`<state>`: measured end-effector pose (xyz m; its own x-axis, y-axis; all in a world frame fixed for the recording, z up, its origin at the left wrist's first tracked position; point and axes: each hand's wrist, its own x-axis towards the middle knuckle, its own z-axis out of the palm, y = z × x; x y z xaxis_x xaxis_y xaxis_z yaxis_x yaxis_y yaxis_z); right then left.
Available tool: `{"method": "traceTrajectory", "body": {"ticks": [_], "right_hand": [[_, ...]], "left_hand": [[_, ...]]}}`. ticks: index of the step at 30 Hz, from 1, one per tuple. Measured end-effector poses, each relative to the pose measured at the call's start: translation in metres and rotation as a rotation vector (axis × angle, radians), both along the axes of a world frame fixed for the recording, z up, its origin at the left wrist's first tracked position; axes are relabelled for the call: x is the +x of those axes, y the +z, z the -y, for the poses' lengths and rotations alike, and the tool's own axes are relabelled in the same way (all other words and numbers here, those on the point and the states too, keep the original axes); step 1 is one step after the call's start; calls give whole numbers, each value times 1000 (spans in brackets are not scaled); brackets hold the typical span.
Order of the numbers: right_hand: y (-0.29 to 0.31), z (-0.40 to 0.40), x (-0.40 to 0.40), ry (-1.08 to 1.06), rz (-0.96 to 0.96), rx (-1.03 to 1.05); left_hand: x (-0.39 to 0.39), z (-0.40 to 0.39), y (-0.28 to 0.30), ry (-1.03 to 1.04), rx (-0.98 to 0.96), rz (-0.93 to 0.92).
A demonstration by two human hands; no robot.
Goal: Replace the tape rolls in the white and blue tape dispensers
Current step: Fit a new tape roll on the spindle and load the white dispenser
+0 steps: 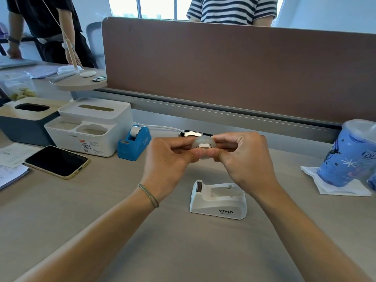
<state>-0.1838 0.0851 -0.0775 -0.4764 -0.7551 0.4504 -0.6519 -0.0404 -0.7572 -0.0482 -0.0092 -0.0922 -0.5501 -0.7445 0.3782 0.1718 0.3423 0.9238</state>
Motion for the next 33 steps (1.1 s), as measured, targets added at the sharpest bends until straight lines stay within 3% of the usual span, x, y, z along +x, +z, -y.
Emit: {"method": "traceTrajectory", "body": {"ticks": [7, 17, 24, 33], "right_hand": [[-3, 1, 0, 10, -26, -12], [2, -1, -14, 121, 168, 23], [4, -4, -8, 146, 78, 15], [2, -53, -18, 131, 10, 160]], "left_hand": [[-1, 3, -5, 23, 12, 3], [1, 11, -3, -115, 183, -1], [-4, 9, -7, -187, 289, -21], [-4, -4, 0, -261, -225, 325]]}}
